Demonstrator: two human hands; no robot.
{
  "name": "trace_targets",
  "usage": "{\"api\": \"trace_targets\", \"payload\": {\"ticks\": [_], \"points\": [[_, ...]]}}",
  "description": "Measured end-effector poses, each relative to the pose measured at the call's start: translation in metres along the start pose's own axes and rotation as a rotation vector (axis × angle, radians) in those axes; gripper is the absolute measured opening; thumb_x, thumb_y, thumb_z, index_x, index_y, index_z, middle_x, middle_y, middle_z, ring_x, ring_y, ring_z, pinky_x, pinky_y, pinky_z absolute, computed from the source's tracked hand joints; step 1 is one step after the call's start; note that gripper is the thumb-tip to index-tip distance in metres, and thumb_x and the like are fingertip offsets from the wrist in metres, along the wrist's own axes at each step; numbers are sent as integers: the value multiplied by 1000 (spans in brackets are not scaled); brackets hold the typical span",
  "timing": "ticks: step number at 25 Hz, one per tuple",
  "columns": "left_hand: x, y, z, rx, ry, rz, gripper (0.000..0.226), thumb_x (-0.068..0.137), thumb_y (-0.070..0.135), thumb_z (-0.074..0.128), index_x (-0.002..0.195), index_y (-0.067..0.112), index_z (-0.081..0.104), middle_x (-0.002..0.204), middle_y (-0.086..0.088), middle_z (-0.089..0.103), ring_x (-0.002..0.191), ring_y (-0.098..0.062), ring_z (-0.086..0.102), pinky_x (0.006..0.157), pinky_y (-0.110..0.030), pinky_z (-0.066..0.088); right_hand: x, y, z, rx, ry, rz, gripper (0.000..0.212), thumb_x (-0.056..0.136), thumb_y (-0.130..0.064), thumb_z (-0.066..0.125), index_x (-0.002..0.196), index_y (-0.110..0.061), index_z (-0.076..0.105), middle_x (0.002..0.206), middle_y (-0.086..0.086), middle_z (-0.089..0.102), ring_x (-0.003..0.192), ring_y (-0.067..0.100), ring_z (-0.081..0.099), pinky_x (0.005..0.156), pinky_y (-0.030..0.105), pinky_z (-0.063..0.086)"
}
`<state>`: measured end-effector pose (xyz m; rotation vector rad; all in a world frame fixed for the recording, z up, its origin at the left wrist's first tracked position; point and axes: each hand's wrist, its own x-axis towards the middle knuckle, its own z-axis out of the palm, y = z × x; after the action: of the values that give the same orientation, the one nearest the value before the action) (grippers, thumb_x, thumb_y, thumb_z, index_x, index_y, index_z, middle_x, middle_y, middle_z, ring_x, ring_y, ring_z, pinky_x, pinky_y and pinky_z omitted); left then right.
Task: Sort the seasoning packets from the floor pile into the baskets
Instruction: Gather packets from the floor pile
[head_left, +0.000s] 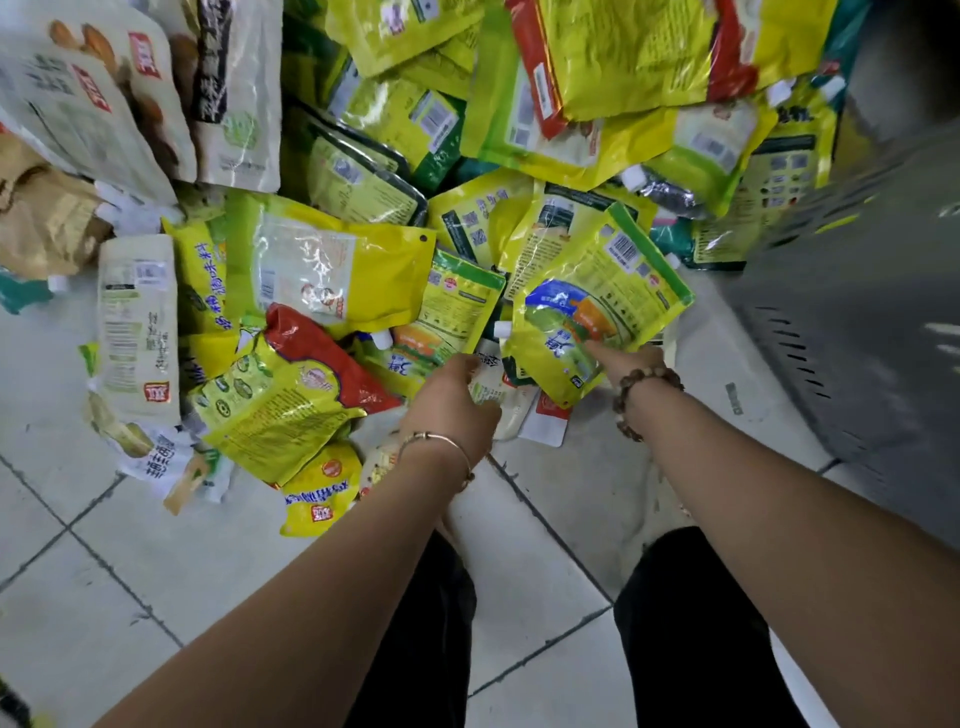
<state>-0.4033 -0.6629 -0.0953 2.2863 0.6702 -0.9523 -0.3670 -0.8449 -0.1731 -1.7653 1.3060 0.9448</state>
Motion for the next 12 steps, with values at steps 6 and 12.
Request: {"api": "trace_targets", "payload": {"ticks": [6, 12], "points": [[26, -7, 16, -79, -39, -3, 48, 82, 16, 66, 127, 19, 51, 124, -3, 59, 105, -23, 59, 82, -24, 42, 41, -6, 19, 267, -245, 102, 74, 85, -51, 56, 139, -5, 36, 140, 10, 43, 125, 27, 46, 93, 33, 44], [23, 6, 5, -308, -61, -10, 32, 84, 18, 67, 114, 17, 59, 103, 2, 59, 87, -15, 58, 83, -30, 49, 30, 22, -25, 604, -71, -59, 37, 67, -21, 82, 100, -18, 67, 91, 1, 72, 82, 25, 69, 66, 39, 57]]}}
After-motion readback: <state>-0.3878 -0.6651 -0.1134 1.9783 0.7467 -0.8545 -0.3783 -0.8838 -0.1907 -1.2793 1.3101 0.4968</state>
